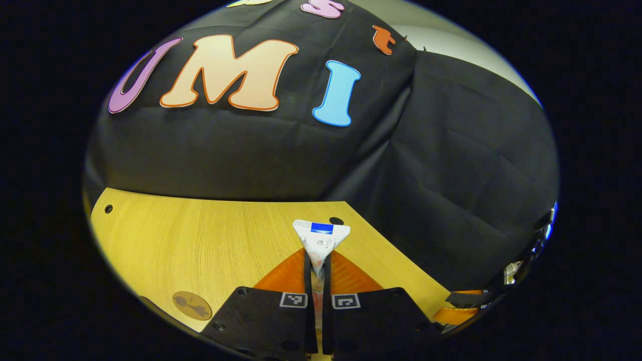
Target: Put the toothbrush and toothpaste on the desktop into the cup, then pick up the cup and place it on the coaster on the desktop.
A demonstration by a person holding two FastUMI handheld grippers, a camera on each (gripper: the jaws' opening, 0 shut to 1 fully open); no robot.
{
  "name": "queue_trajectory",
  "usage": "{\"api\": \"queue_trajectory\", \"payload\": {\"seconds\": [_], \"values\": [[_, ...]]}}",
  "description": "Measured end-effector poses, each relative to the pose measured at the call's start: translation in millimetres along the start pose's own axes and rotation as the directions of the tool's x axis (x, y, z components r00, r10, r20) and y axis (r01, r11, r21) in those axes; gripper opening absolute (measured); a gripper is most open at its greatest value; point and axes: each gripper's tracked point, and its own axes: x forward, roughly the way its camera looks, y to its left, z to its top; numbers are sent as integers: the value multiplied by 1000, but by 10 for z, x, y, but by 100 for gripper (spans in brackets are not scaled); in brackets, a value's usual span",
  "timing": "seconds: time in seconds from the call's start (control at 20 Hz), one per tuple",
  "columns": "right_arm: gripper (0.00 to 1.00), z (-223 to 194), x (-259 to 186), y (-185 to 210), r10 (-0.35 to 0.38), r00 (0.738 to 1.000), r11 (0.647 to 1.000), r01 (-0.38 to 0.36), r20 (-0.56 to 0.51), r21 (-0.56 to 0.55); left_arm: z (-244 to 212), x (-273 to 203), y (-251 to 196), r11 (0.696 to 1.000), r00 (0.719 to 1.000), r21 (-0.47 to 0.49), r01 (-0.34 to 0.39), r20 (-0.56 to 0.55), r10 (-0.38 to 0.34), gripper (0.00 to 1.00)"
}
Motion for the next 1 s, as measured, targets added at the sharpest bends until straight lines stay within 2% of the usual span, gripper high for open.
{"api": "queue_trajectory", "payload": {"seconds": [0.3,0.5,0.55,0.75,1.0], "values": [[97,-208,-90,-140,-11,998,999,14,-61,48,-169,206,152,995,994,-6,-104,30,104,4],[97,-142,-73,-195,-13,998,1000,15,-62,27,-474,147,181,989,990,-24,-143,-17,143,4],[96,-109,-54,-195,-12,998,1000,14,-60,28,-407,131,179,989,989,-16,-149,22,149,6],[97,-69,50,-62,16,997,1000,-15,-72,17,-454,64,212,984,984,-24,-174,30,175,11],[97,-6,145,224,78,994,996,-81,-76,-36,-561,-104,185,983,983,6,-181,25,181,10]]}}
